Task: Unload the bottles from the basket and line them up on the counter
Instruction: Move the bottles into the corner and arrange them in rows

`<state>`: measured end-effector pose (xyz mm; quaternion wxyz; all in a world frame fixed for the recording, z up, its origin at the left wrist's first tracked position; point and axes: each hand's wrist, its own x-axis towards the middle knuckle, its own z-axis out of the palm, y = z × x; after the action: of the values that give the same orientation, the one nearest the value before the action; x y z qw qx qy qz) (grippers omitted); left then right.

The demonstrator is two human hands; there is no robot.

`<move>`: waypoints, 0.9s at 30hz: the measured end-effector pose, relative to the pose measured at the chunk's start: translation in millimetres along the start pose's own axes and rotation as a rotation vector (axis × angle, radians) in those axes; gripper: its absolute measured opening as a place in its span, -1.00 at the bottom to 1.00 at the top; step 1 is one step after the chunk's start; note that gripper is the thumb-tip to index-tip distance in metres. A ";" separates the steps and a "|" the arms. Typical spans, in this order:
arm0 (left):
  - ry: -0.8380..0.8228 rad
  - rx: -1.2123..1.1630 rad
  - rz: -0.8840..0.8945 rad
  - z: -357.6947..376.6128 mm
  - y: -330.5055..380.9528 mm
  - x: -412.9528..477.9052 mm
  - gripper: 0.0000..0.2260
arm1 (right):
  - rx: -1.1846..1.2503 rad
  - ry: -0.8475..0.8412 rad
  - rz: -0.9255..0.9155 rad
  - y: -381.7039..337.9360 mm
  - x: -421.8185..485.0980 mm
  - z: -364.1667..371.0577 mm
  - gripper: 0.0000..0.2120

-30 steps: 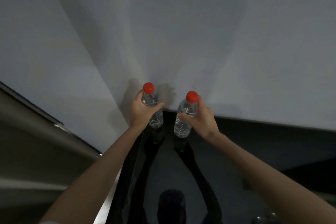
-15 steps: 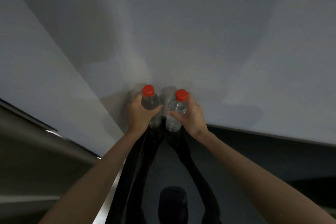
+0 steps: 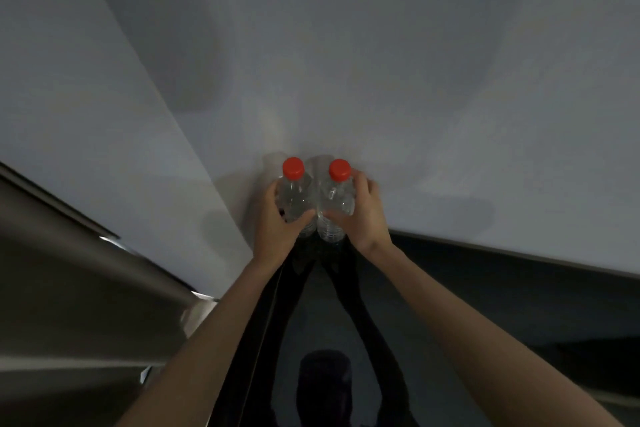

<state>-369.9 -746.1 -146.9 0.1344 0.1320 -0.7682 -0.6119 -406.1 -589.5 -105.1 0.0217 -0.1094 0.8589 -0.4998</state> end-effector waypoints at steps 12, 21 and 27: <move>-0.007 -0.084 -0.067 -7.1 -5.8 9.5 -0.46 | 0.027 0.079 0.014 -0.5 -0.8 16.6 -0.31; -0.025 -0.001 -0.073 -8.2 -8.1 3.2 -0.39 | 0.060 0.097 0.097 -4.8 -2.6 15.6 -0.28; -0.068 0.134 -0.049 -12.7 20.1 -4.9 -0.40 | 0.090 0.001 0.195 -21.5 -18.7 -5.0 -0.32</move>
<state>-361.4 -751.4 -124.7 0.0842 0.1384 -0.8081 -0.5664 -385.0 -591.6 -85.4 0.0747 -0.0238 0.8422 -0.5335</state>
